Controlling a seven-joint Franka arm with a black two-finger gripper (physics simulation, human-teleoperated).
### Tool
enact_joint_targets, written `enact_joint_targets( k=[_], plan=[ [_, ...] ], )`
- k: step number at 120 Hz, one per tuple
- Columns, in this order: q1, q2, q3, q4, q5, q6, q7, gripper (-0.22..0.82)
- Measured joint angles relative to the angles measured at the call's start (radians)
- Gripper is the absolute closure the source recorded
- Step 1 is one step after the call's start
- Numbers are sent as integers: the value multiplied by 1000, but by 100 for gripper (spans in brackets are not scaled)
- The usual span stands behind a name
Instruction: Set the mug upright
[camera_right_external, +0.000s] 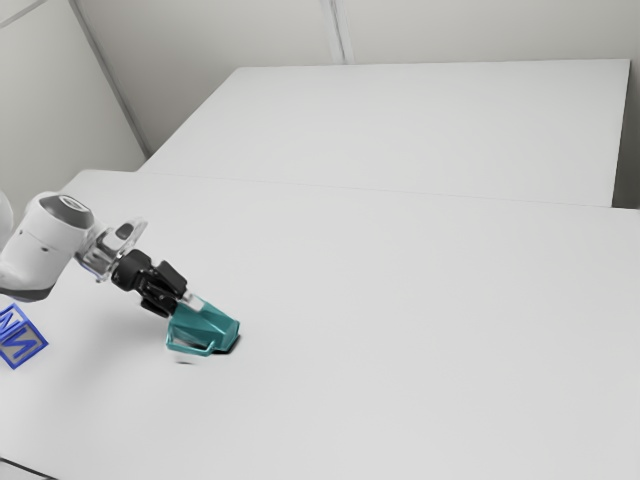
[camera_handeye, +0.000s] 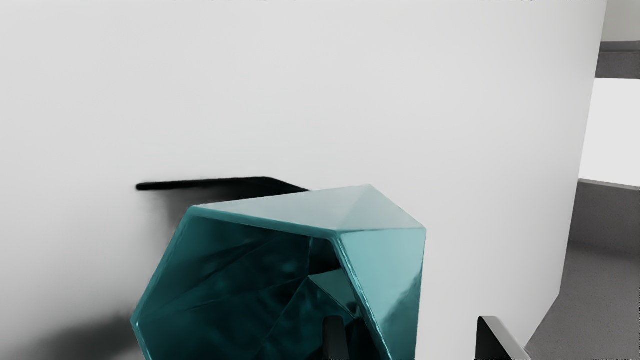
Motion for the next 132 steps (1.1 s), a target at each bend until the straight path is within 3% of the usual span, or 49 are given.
enact_joint_targets(
  k=[11, 25, 68, 99, 132],
  plan=[
    [0, -3, 0, 1, -15, -4, 11, 58],
    [0, -13, -2, 2, -25, -8, 23, 68],
    [-2, -80, -19, 6, -16, -27, 43, 77],
    [-6, -123, -190, 158, 266, 33, -48, 78],
    [-19, -110, -339, 214, 584, 213, -190, 79]
  ],
)
